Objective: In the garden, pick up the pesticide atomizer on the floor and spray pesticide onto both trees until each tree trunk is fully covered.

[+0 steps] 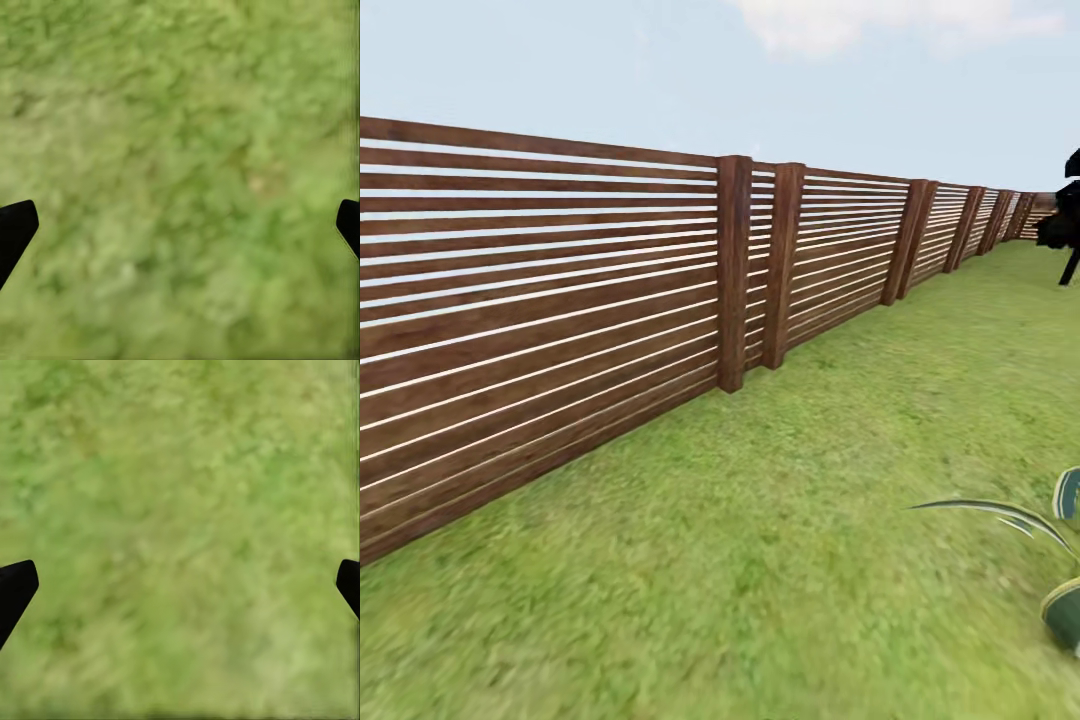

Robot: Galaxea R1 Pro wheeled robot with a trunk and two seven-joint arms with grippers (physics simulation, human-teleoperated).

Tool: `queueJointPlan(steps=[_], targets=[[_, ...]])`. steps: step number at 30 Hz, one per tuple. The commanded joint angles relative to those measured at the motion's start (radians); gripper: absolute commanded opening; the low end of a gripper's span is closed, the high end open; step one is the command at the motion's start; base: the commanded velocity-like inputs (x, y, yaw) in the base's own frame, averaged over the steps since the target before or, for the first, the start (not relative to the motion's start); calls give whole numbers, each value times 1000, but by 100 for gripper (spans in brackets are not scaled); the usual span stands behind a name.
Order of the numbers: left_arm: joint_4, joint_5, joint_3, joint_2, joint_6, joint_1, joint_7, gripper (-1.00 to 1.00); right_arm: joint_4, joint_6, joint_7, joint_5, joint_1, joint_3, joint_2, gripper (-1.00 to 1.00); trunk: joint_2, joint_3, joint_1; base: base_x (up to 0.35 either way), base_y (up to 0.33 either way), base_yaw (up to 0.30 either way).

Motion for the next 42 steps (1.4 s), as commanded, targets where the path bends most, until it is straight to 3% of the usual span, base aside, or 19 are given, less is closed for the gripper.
queueJointPlan(steps=[1, 10, 18, 25, 31, 42], targets=[[0, 5, -1, 0, -3, 0, 1, 100, 1, -3, 0, 6, -1, -2, 0, 100, 0, -1, 0, 0, 0, -274], [0, 7, -1, 0, -3, 0, 1, 100, 1, -3, 0, 6, -1, -2, 0, 100, 0, -1, 0, 14, 1, -274], [-1, 8, 1, 3, -3, 0, 1, 100, 1, -3, 0, 6, -1, -2, 0, 100, 0, -1, 0, 247, 109, -274], [-8, 11, 4, 49, -1, -2, 3, 100, 1, -3, 0, 7, -1, -2, 0, 100, 0, -1, 0, 300, 153, -274], [-15, 5, 92, 63, -4, -10, 1, 100, 35, -4, 0, 5, -1, -2, 0, 100, 0, -1, 0, 301, 155, -274], [-4, -2, 95, 56, -5, -9, -1, 100, 44, -5, 0, 5, -1, -2, 1, 100, 0, -1, 0, 302, 168, -271]])
